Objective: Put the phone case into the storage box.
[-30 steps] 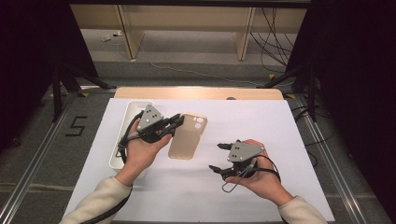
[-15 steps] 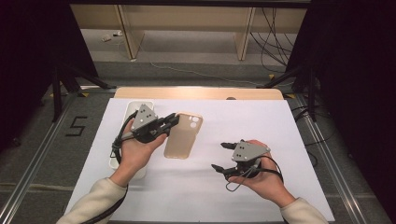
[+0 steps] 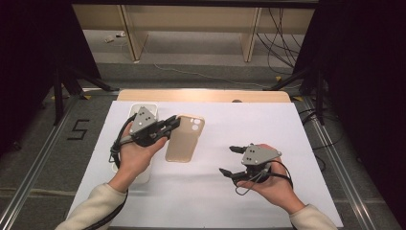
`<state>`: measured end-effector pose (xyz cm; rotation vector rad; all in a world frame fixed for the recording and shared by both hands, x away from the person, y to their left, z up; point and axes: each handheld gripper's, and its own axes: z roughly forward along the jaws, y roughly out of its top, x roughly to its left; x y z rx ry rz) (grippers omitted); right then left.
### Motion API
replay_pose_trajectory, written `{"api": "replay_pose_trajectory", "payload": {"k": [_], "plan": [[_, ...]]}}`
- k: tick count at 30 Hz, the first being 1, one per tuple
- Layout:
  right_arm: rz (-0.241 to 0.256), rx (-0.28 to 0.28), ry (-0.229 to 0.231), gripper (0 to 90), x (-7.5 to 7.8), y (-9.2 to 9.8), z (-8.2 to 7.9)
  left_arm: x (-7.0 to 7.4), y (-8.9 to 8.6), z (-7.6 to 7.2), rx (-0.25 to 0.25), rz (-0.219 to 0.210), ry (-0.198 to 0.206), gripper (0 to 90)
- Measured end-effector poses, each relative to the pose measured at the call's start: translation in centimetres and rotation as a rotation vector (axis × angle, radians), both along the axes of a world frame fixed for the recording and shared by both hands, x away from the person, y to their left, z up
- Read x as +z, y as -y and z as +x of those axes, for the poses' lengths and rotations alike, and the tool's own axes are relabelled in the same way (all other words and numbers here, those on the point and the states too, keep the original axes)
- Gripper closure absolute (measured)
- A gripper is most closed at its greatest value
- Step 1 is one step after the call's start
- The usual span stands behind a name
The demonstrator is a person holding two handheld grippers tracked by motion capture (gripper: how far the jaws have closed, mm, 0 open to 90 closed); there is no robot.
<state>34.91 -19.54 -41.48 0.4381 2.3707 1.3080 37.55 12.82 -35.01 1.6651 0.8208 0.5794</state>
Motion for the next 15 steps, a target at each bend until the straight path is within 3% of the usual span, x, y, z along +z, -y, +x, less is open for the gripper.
{"api": "replay_pose_trajectory", "payload": {"k": [15], "plan": [[0.029, -0.027, -0.008, 24.1, 0.03, 0.76, -0.04, 0.04, -0.85, -0.17, 0.004, -0.008, 0.009, 82.4]]}}
